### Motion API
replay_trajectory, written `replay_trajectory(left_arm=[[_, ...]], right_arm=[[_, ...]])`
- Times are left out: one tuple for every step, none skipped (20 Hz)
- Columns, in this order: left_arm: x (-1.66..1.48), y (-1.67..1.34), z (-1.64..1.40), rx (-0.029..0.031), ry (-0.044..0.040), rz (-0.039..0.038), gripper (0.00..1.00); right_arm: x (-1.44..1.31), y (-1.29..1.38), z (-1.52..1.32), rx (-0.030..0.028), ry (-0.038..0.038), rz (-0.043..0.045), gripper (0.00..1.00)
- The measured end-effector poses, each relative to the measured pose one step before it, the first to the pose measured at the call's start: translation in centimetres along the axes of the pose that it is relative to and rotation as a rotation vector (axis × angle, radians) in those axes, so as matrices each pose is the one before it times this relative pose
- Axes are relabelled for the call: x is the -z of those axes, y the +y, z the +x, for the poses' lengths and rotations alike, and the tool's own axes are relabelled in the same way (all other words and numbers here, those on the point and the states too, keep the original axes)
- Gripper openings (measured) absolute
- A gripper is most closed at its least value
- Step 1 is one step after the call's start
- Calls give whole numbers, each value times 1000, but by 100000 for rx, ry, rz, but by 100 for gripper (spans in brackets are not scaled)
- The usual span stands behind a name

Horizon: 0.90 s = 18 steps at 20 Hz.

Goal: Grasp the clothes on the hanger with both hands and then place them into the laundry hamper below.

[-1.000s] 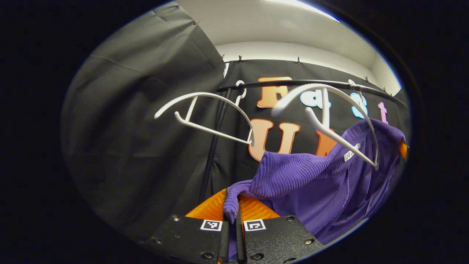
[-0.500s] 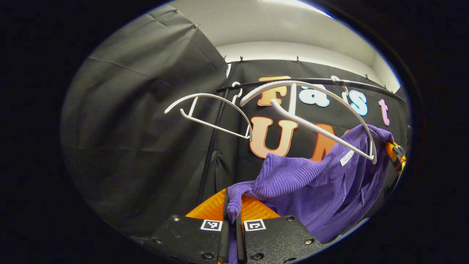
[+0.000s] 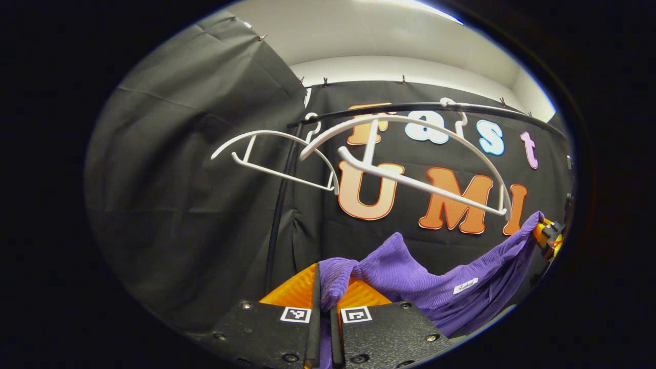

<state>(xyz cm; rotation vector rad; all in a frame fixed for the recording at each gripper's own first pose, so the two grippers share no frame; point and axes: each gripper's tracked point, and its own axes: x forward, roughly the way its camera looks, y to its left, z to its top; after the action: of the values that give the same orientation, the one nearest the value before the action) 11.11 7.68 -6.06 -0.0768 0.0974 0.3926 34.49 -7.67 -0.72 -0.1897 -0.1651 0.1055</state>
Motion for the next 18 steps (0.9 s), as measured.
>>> replay_trajectory(left_arm=[[-61, -558, -249, 1422, -54, 200, 8], [60, -641, -73, 1566, 433, 63, 8], [348, -919, 205, 2349, 985, 31, 5], [584, -1162, 146, 3528, 1584, 67, 8], [729, -1192, 300, 3575, 1906, 345, 8], [881, -1207, 203, 3408, 2131, 542, 8], [1050, -1387, 261, 3748, 2631, -322, 8], [1186, -1602, 331, 4808, 3034, -1124, 8], [1305, -1428, 210, 4256, 3351, -783, 6], [1569, -1077, 327, 2332, 4349, 535, 8], [1800, -602, 482, 1269, 5018, 1288, 8], [1955, -610, 420, 2164, 5019, 96, 11], [2309, -722, 554, 2307, 5372, -2776, 8], [2285, -927, 321, 3069, 5453, -4488, 8], [1963, -648, 255, 1544, 5090, -4148, 8], [2051, -465, 340, 33, 5519, -2389, 9], [2220, -324, 346, -212, 5967, -713, 9], [1889, -281, 356, 152, 5395, -635, 9]], right_arm=[[-466, 149, -671, -1613, -411, 170, 13], [-376, 273, -786, -1803, -8, 1105, 13], [-83, 555, -795, -2455, 576, 1785, 12], [101, 704, -536, -2448, 1080, 1851, 12], [500, 918, -502, -2450, 1695, 1538, 12], [568, 927, -298, -2068, 1811, 1081, 12], [910, 979, -408, -1723, 2132, 1209, 12], [1235, 1249, -352, -2500, 2773, 1681, 12], [1438, 1543, -271, -2740, 3698, 1520, 12], [1575, 1626, -169, -3174, 3853, 1114, 12], [1611, 1606, -155, -3548, 4014, 675, 12], [1747, 1586, -28, -3649, 4065, 284, 12], [2047, 1382, -195, -2984, 4771, 608, 13], [2283, 1482, -86, -3008, 5356, 1821, 13], [2684, 1280, -174, -2652, 6339, 2397, 12], [2608, 1116, 183, -1875, 6725, 2688, 12], [2524, 760, 327, -1182, 7093, 2685, 13], [2581, 320, 192, -230, 6963, 2498, 13]])
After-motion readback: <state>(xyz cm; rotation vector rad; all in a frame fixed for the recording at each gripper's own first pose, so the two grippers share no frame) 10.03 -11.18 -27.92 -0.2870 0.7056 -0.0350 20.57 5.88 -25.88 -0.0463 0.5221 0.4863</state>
